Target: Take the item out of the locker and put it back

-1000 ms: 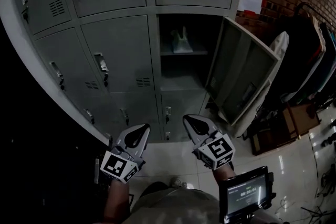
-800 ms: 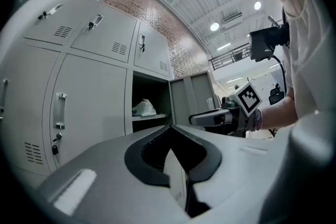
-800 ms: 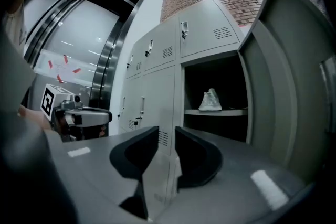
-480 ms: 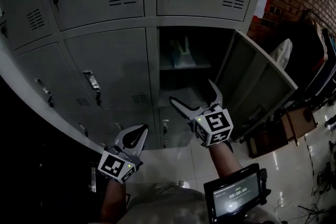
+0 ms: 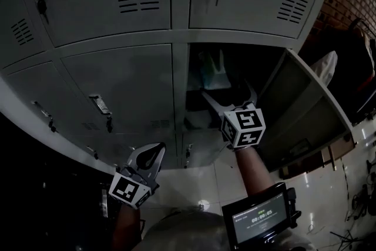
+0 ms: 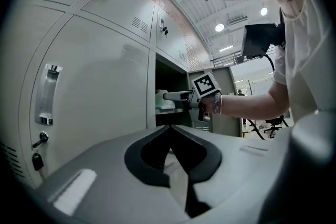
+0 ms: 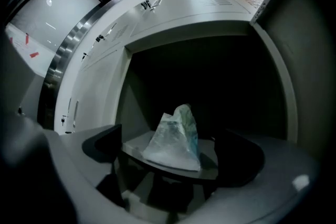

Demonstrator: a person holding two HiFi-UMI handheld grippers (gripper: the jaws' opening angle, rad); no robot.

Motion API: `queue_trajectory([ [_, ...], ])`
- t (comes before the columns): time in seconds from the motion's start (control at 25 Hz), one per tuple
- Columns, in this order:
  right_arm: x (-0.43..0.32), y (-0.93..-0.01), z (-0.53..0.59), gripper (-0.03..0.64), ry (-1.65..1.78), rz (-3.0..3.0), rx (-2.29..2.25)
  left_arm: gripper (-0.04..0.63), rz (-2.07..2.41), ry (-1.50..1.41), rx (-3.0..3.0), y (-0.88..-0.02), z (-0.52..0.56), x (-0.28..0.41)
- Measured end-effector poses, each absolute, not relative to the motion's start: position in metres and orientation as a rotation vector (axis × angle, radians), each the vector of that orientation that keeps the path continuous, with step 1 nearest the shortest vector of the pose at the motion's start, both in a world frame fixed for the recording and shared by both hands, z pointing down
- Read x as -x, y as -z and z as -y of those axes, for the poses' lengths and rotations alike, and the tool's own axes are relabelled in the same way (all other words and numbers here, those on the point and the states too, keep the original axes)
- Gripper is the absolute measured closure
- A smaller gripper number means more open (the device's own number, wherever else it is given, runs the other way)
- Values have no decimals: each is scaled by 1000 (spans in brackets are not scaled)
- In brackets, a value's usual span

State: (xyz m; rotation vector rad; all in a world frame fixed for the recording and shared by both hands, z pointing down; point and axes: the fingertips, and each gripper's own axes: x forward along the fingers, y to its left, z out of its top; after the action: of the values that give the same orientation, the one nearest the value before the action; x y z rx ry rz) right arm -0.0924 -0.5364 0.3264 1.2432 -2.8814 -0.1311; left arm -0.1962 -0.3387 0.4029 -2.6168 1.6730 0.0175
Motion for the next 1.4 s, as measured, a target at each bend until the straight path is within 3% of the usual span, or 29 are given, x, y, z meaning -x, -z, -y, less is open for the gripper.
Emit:
queue_trajectory([
  [0.12, 97, -329, 555, 275, 129, 2846, -1251, 592, -1678, -25, 2622, -404, 344, 202],
  [0.16, 97, -331, 557, 464, 150, 2822, -1250, 592, -1674, -20, 2622, -404, 345, 202],
  [0.2, 95, -332, 559, 574, 177, 2800, -1249, 592, -1669, -15, 2622, -404, 345, 202],
  [0.24, 94, -333, 558, 601, 200, 2789, -1242, 591, -1666, -11, 2621, -404, 346, 203],
  [0.6, 77, -312, 529, 612, 217, 2918, -1213, 592, -1679, -28, 2636, -407, 338, 206],
  [1.4, 22, -315, 344, 611, 235, 3007, -1142, 592, -1582, 55, 2609, -397, 258, 181],
])
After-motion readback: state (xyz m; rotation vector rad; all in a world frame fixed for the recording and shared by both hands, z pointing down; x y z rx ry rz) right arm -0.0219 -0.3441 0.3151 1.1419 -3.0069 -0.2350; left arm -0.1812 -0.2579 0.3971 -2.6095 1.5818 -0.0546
